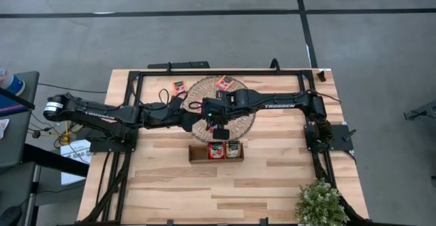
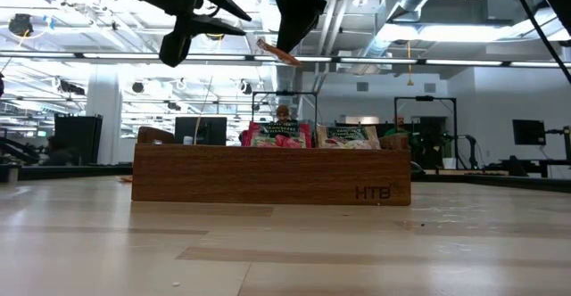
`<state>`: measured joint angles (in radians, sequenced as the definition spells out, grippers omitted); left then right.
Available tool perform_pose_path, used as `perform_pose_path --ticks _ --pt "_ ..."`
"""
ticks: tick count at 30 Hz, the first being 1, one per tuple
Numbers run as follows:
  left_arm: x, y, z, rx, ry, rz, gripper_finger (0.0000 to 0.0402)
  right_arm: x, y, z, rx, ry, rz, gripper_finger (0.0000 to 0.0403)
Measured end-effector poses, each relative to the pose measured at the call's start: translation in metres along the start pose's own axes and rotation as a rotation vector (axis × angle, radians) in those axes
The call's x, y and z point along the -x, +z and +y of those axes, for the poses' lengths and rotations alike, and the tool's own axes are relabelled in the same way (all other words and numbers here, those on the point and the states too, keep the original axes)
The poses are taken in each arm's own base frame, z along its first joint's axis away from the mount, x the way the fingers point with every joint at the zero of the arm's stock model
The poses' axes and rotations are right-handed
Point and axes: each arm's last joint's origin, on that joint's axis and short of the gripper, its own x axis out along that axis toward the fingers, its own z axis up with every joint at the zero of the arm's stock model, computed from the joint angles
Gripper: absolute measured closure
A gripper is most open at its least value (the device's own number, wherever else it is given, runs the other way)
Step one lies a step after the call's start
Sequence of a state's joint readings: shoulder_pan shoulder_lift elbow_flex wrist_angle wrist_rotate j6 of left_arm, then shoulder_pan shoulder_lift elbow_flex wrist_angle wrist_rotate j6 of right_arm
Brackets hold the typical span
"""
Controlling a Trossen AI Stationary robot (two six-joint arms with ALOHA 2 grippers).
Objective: Pick & Place Tea
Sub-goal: Put the orange tea bag into the left section of the wooden organizer
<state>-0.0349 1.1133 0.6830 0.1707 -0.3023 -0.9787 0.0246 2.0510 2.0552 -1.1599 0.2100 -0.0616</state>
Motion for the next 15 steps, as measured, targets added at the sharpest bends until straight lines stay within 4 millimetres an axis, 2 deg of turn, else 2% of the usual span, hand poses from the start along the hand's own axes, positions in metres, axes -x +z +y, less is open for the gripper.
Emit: perform_pose_path --ticks 15 --pt "0.0013 -0.0021 -0.0041 0.029 -0.017 -0.010 0.0315 0.0030 -0.0007 0.0001 0.020 0.000 -0.002 0.0403"
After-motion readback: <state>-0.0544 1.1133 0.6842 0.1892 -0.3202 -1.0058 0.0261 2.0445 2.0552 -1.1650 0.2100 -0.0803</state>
